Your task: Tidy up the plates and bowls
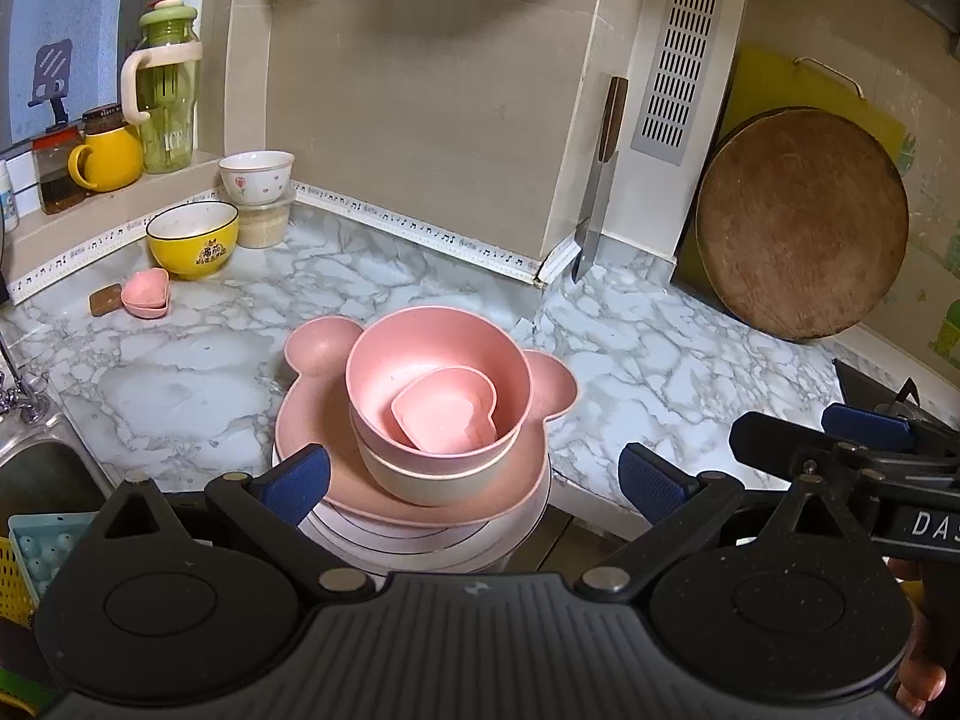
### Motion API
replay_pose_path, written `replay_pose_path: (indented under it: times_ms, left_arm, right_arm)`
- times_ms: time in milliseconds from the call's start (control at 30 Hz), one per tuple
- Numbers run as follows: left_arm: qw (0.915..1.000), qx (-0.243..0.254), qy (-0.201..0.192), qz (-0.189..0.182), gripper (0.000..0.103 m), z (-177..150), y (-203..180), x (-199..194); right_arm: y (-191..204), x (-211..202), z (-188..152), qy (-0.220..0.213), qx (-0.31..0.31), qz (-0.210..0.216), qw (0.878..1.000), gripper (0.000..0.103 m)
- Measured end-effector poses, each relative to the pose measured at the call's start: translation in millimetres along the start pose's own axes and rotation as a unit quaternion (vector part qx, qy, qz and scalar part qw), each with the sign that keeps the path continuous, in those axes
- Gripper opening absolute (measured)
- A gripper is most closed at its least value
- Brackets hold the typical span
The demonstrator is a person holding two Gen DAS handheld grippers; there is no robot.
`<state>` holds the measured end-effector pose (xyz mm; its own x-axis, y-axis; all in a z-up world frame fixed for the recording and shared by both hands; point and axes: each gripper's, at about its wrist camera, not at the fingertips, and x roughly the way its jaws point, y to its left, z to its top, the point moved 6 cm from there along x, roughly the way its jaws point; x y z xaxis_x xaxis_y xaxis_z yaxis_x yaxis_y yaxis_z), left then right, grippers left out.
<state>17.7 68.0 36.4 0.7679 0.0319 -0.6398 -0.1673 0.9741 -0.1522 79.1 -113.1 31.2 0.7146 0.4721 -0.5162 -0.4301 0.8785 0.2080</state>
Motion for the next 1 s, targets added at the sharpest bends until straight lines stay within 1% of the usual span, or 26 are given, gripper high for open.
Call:
replay_pose_path:
  times_ms: [200,400,667,1000]
  left_arm:
    - [1.0,-0.002,0.005,-0.005,0.103,-2,-2,2]
    - [0.9997,-0.009,0.019,-0.009,0.103,-7,-2,7]
    - [0.9997,-0.001,0.024,-0.01,0.103,-10,-7,8]
    - [0.9996,-0.001,0.025,-0.016,0.103,-10,-8,8]
  right_arm:
    - [-1,2,-2,0.009,0.003,-0.005,1.0,0.103]
    - [-1,2,-6,0.017,0.001,-0.009,1.0,0.103]
    - [-6,0,-9,0.025,0.013,-0.01,1.0,0.103]
    - [-8,-1,-9,0.024,0.013,-0.011,1.0,0.103]
